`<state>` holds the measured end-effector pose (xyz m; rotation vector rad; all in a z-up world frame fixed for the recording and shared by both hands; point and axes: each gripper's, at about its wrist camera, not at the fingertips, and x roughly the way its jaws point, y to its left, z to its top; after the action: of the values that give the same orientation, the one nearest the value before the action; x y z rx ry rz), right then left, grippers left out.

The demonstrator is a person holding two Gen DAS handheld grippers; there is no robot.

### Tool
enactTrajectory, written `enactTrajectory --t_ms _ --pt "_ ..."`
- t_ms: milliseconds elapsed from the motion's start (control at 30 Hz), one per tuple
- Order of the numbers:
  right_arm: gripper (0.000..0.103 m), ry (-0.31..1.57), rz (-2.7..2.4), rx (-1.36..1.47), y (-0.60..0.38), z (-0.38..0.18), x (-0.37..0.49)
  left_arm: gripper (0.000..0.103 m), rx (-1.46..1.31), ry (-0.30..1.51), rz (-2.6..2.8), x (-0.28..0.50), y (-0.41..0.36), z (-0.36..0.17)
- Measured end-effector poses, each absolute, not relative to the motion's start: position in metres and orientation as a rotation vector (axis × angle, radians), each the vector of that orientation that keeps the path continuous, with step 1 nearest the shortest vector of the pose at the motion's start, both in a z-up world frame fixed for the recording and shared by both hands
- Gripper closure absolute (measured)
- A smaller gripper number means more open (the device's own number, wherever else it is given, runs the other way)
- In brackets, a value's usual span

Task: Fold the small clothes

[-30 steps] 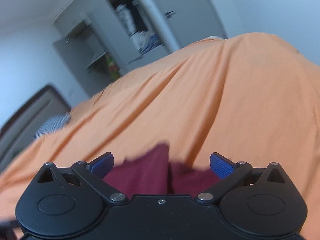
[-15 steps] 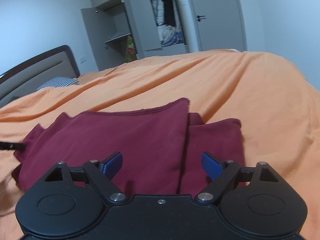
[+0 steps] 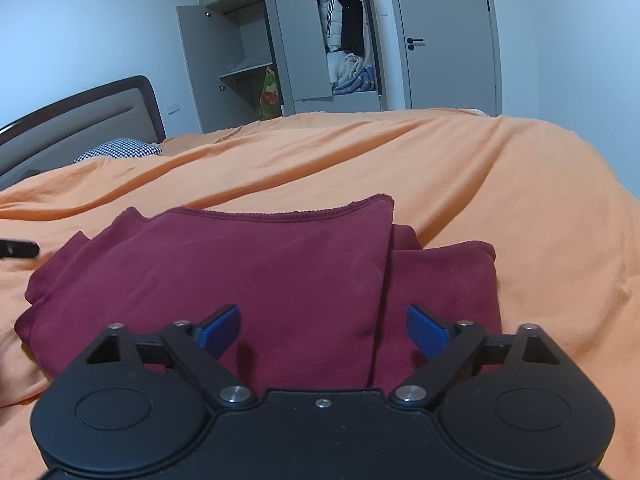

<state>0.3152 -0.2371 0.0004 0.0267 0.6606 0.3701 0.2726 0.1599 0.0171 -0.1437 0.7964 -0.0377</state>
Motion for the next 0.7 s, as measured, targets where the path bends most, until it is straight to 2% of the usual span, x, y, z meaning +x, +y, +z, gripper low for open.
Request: enactTrajectory --t_ms 200,433,500,567,633,667,700 --pt "0.045 0.672 0.351 0.024 -0.235 -0.005 0.32 0.076 -0.198 0.877 -0.037 0.278 0.174 -0.002" --pt "0.046 0.705 0.344 0.07 -0.24 -0.013 0.324 0.076 -0.24 0.914 -0.049 0.275 0.182 -0.005" --pt "0.046 0.703 0.341 0.083 -0.242 -0.013 0.323 0.07 -0.235 0.928 -0.085 0.275 0.179 -0.007" --pt "0.044 0.705 0.348 0.093 -0.242 -0.013 0.321 0.071 -0.216 0.931 -0.078 0.274 0.176 -0.009" --pt "0.044 0.708 0.358 0.094 -0.242 -0.014 0.32 0.092 -0.22 0.939 -0.062 0.276 0.175 -0.009" --pt "0.044 0.711 0.359 0.09 -0.241 -0.015 0.321 0.098 -0.232 0.939 -0.059 0.277 0.175 -0.008" --pt "0.044 0.714 0.361 0.087 -0.24 -0.016 0.321 0.099 -0.246 0.925 -0.051 0.275 0.175 -0.006"
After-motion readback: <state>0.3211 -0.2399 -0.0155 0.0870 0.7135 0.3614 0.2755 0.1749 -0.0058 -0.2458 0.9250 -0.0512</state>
